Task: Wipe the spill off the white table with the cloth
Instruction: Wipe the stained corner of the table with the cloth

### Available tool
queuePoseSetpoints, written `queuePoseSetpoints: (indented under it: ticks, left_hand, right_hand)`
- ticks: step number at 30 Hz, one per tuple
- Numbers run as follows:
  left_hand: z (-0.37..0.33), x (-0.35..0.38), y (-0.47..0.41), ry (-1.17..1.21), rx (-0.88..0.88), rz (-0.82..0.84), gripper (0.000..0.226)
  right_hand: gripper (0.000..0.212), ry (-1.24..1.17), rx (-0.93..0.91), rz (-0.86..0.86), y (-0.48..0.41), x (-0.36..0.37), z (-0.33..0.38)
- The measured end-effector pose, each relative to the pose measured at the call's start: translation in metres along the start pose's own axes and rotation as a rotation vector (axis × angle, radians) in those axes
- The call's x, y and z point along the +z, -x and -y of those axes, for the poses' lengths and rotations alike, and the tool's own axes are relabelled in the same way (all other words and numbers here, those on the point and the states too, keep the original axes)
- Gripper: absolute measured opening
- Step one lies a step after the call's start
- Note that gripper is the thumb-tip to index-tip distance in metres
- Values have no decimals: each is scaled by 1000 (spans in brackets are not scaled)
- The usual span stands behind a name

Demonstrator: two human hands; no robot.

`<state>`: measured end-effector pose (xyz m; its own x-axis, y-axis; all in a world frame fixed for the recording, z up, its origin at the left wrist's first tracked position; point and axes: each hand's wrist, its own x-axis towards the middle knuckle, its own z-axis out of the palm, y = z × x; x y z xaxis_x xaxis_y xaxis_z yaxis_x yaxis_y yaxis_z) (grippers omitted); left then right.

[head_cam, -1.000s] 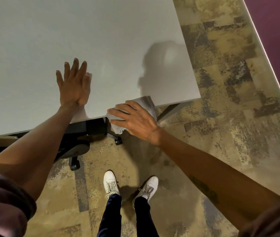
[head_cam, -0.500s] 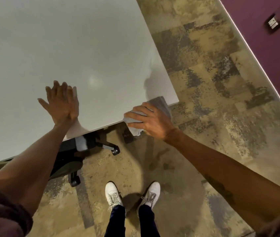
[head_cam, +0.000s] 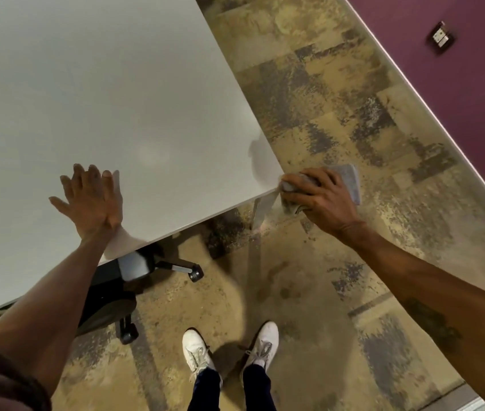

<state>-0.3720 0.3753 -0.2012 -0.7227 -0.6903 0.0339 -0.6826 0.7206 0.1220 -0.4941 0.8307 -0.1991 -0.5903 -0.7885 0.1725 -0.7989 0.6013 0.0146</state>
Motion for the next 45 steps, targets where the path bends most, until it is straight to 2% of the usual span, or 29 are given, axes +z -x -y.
queuePoseSetpoints:
  ticks: [3,5,7,9,10,11,12,14,17,20,23,27,31,36,40,43,45]
  left_hand:
    - [-2,-3,1,0,6,-22,41]
    - [-3,-4,1,-19,-1,-27,41]
    - [-3,-5,0,-34,7,-13,42]
    - [-3,-5,1,-42,6,-7,44]
    - [-3,-5,1,-47,11,-7,45]
    - [-3,-6,2,-48,17,-7,46]
    - [-3,-7,2,-43,21,-3,46]
    - [-3,-7,0,-47,18,11,47]
    - [-1,-6,-2,-50,8,25,50]
    - [1,-3,-4,-10,-7,34,52]
    - [5,2,-6,-6,-8,51,53]
    - [6,7,-8,-9,-14,80,60]
    - [8,7,-9,8,-7,73,62]
    - [6,5,-9,74,-37,70,67]
    - [3,3,-9,16,-36,58,65]
    - [4,0,-13,1,-43,93,66]
    - [5,-1,-14,15,-39,105,69]
  right_hand:
    - [49,-69,277,73,8,-1,-1]
    - [51,-230,635,54,6,-7,-6]
    - [43,-729,1000,-71,-13,-23,-8]
    - [24,-1203,1258,-167,-42,-41,-8]
    - [9,-1296,1345,-140,-57,-47,-8]
    - [7,-1367,1418,-86,-70,-52,-7]
    - [19,-1431,1462,-26,-80,-52,-7]
    - [32,-1541,1500,38,-96,-48,-6]
    - [33,-1526,1535,90,-105,-38,-6]
    - [31,-1524,1592,54,-114,-30,-2]
    - [17,-1487,1675,-26,-128,-23,4]
    - [24,-1498,1728,-140,-136,-12,3]
    - [20,-1470,1788,-171,-151,-10,-4]
    - [17,-1528,1738,-314,-197,-11,-6]
    - [25,-1560,1745,-407,-244,-13,-13]
    - [20,-1572,1741,-504,-270,-7,-18]
    - [29,-1575,1727,-527,-288,-2,-23]
